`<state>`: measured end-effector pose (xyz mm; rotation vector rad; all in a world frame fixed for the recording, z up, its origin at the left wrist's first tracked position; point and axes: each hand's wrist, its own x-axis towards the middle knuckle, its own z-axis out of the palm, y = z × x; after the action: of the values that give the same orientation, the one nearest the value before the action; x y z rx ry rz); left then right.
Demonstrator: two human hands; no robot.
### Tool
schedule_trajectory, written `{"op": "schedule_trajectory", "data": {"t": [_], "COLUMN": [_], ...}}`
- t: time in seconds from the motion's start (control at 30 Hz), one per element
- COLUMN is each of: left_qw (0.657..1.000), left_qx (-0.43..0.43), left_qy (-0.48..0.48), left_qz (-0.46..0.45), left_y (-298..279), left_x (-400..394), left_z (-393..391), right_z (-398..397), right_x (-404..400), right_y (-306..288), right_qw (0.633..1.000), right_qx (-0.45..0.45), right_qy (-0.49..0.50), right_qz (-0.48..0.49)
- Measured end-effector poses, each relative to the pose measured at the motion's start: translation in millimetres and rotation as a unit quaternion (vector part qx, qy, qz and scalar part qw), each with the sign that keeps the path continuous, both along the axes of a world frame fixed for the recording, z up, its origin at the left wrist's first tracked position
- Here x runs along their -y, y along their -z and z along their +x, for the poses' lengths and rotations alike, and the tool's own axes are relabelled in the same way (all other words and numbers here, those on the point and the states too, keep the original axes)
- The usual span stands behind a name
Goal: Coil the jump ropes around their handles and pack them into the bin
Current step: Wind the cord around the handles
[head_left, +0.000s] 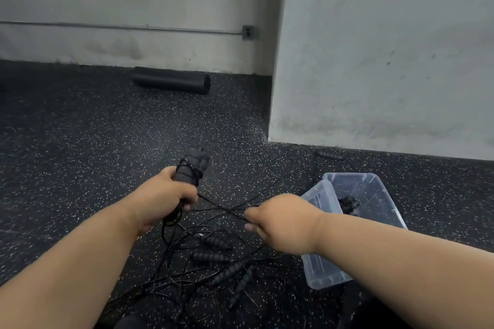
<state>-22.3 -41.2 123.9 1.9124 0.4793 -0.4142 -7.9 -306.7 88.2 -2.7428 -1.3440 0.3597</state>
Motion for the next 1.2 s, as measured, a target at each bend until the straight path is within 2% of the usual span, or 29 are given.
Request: {"op": "schedule_trajectory", "data": {"t": [0.07,0.17,0.27,0.33,0.37,0.43,0.5,0.57,0.6,0.67,0.77,0.83,0.87,0.93,1.0,1.07,1.13,1.2], "left_qw": [0.983,0.92,0.842,0.795,0.782,0.793,0.835,0.887,0.907,0.931,0.955,0.969,0.977,0.977,0.939,0.887,0.847,0.822], "left_qx": [-0.012,-0.015,0.049,0.138,0.188,0.264,0.297,0.316,0.328,0.341,0.291,0.225,0.187,0.117,0.07,0.058,0.084,0.15], "left_qy": [0.053,0.174,0.313,0.387,0.403,0.39,0.33,0.234,0.18,0.078,-0.05,-0.099,-0.095,-0.018,0.095,0.2,0.312,0.397], "left_qz": [0.176,0.351,0.436,0.445,0.435,0.387,0.324,0.242,0.194,0.106,-0.012,-0.002,0.04,0.18,0.324,0.412,0.422,0.381], "left_y": [11,28,43,42,38,25,6,-11,-19,-29,-31,-24,-17,-1,17,31,38,37], "left_x": [-7,5,39,65,75,84,84,77,72,64,56,48,42,32,29,38,55,70], "left_z": [1,-4,-19,-32,-37,-42,-43,-44,-46,-47,-36,-24,-18,-10,-9,-15,-25,-35], "right_z": [-3,-7,-5,2,8,22,39,49,51,45,22,9,5,0,-2,1,8,19], "right_x": [0,0,-4,-4,-2,7,21,30,31,28,14,6,3,1,2,4,7,13], "right_y": [-8,-22,-38,-45,-49,-53,-46,-38,-33,-27,-20,-18,-19,-28,-42,-52,-61,-65], "right_qw": [0.992,0.964,0.947,0.952,0.957,0.952,0.927,0.902,0.899,0.915,0.948,0.979,0.991,0.996,0.989,0.982,0.981,0.983], "right_qx": [0.087,0.161,0.185,0.171,0.15,0.062,-0.042,-0.125,-0.157,-0.174,-0.175,-0.115,-0.065,0.031,0.089,0.105,0.089,0.027], "right_qy": [-0.064,-0.133,-0.147,-0.088,-0.028,0.11,0.209,0.244,0.245,0.226,0.164,0.085,0.045,-0.014,-0.051,-0.068,-0.046,0.017], "right_qz": [0.071,0.164,0.218,0.237,0.247,0.279,0.31,0.332,0.328,0.286,0.21,0.143,0.105,0.08,0.108,0.141,0.165,0.18]}}
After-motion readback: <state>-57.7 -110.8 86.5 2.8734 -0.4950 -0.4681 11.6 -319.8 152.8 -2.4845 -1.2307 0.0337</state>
